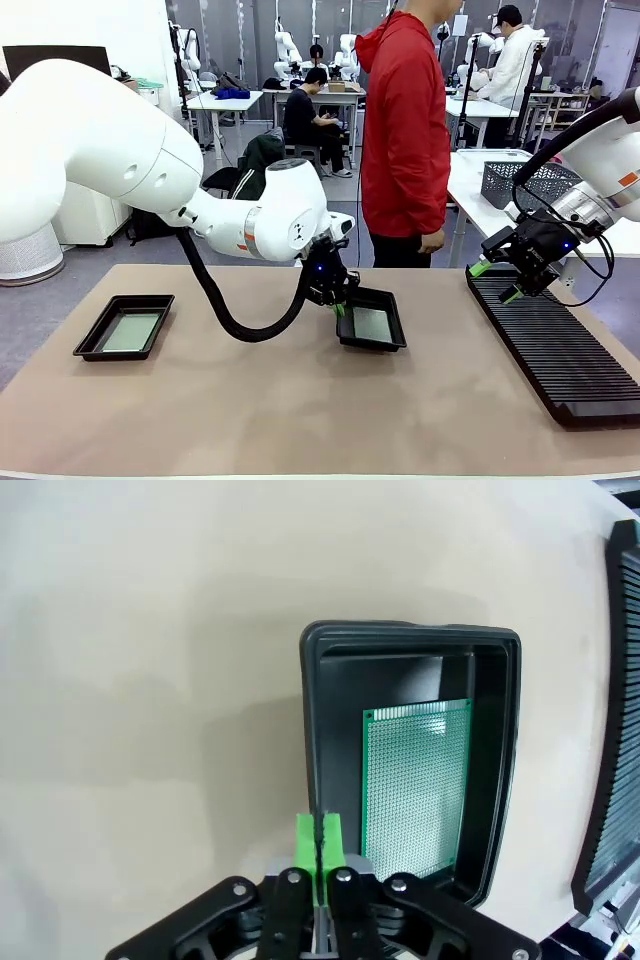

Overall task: Inspect and transfer BCBs to ESD trays.
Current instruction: Pick up the ESD tray and place it on the left side of the table.

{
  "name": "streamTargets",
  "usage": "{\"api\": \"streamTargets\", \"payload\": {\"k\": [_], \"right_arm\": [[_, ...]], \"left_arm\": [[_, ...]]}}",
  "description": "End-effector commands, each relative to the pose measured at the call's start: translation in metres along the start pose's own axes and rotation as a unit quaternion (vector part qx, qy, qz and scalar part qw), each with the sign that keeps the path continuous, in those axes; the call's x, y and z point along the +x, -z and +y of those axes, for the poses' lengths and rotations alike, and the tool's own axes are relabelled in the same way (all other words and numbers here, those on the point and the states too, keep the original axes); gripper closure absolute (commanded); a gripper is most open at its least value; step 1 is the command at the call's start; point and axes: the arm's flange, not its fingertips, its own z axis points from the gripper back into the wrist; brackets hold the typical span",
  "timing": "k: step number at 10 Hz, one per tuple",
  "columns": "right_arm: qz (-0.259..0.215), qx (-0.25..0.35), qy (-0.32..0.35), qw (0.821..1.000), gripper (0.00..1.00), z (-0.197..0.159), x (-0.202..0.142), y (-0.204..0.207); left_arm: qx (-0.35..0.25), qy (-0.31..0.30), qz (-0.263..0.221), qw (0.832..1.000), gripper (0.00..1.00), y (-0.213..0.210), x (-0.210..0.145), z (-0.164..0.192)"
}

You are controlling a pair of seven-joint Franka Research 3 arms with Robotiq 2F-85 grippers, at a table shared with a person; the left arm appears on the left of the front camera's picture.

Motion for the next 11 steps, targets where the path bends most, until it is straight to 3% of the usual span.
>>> {"api": "streamTargets", "payload": {"k": [1, 6, 11], "right_arm": [[-0.003, -0.001, 0.008, 1.0, 0.0, 0.003, -0.001, 0.0], [-0.003, -0.001, 0.008, 1.0, 0.0, 0.003, -0.001, 0.0], [-0.003, -0.001, 0.008, 1.0, 0.0, 0.003, -0.001, 0.0]], "left_arm": [[-0.054, 0.007, 0.008, 0.998, 0.97, -0.012, -0.006, 0.029], [-0.097, 0.0, -0.011, 0.995, 0.97, -0.05, -0.016, 0.095], [-0.099, -0.006, -0.019, 0.995, 0.97, -0.102, -0.026, 0.198]]}}
